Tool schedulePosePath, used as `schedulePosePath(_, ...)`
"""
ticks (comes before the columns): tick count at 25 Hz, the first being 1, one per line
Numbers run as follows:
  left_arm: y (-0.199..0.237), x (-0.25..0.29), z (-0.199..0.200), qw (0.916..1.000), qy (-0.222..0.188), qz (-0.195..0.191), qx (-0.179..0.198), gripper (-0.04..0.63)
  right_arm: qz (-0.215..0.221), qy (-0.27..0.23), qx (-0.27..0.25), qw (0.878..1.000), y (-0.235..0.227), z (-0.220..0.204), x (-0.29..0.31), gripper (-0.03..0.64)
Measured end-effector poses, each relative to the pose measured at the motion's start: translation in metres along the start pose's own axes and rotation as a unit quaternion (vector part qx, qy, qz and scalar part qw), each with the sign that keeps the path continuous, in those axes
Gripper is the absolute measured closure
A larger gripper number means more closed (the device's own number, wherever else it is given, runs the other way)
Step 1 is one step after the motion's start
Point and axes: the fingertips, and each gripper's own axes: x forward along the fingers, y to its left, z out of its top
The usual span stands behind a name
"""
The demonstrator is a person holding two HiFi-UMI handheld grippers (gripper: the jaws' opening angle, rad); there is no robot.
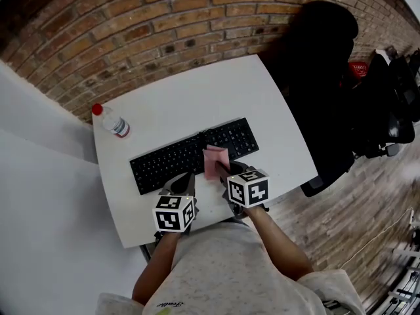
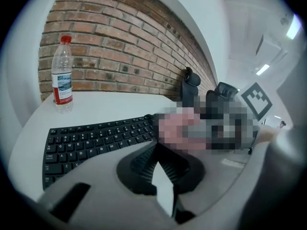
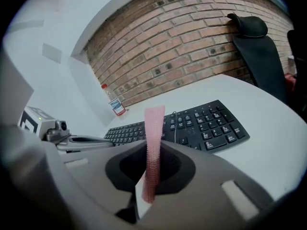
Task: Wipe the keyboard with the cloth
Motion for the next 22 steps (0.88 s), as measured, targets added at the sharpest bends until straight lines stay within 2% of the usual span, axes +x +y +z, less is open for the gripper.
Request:
schedulePosePath(8, -0.016, 0.015, 0.006, 1.0, 0.0, -0.002, 0.001, 0.6, 0.0, -0.003, -0.015, 1.0, -0.021, 0.007, -0.012, 0.592)
schedulePosePath(22, -0.042, 0.046, 0.016, 1.0, -0.003, 0.003, -0.002, 0.6, -0.015, 0.001, -0.009, 1.0, -0.08, 0.018, -0.025, 0.594)
